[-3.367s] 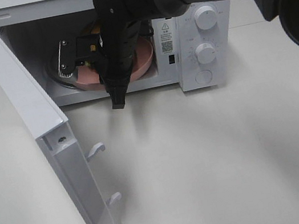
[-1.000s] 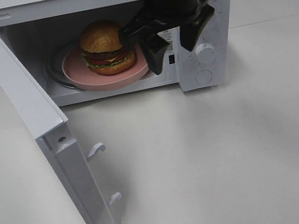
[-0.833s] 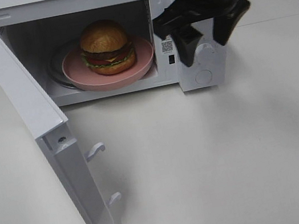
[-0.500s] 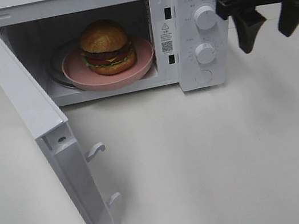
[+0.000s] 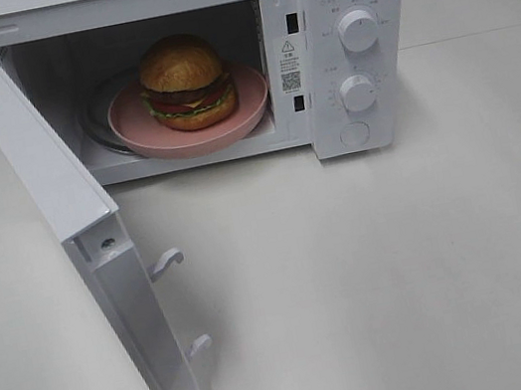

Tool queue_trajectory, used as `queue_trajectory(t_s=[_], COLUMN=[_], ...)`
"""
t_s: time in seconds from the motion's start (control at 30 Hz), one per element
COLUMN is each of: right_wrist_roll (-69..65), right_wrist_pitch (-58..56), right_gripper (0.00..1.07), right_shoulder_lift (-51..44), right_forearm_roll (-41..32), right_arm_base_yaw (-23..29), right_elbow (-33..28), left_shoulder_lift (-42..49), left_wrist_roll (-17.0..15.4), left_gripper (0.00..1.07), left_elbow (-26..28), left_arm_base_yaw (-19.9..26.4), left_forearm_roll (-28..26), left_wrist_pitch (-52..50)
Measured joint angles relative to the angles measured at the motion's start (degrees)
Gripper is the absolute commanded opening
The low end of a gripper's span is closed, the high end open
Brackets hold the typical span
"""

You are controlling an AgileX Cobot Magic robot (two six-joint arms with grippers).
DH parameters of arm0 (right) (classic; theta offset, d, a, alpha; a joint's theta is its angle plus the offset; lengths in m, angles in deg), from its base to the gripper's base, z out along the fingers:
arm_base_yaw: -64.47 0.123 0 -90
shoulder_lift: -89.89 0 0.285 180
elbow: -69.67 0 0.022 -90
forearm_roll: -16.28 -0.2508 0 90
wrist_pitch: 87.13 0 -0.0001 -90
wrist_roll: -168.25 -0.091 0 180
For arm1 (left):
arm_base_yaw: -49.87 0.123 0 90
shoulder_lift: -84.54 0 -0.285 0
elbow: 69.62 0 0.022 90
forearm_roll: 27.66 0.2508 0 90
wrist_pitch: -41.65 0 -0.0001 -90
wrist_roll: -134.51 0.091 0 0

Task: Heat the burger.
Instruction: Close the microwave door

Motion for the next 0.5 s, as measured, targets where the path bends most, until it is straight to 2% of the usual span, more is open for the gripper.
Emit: queue_trajectory(t_s=[0.07,0.27,0.3,0.33,0.37,0.43,0.5], right_wrist_roll=[-0.2,-0.6,-0.7,-0.7,-1.0,-1.0,-1.0], right_wrist_pitch=[0.0,-0.1,0.3,0.3,0.5,0.6,0.7], right_gripper=[0.67,0.67,0.67,0.67,0.67,0.67,0.67], right_shoulder_lift=[-1.4,-12.3,-15.8,-15.8,-19.3,-21.2,-27.0], right_forearm_roll=[0.0,-0.1,-0.1,-0.1,-0.1,-0.1,-0.1], right_arm_base_yaw=[0.0,0.0,0.0,0.0,0.0,0.0,0.0], right_elbow=[-1.0,-8.9,-11.8,-11.8,-15.5,-17.4,-22.7], left_shoulder_lift=[0.0,0.0,0.0,0.0,0.0,0.0,0.0], left_wrist_roll=[0.0,0.0,0.0,0.0,0.0,0.0,0.0], left_gripper=[0.0,0.0,0.0,0.0,0.0,0.0,0.0], left_elbow=[0.0,0.0,0.0,0.0,0.0,0.0,0.0], left_arm_base_yaw=[0.0,0.0,0.0,0.0,0.0,0.0,0.0], left_forearm_roll=[0.0,0.0,0.0,0.0,0.0,0.0,0.0], left_wrist_pitch=[0.0,0.0,0.0,0.0,0.0,0.0,0.0])
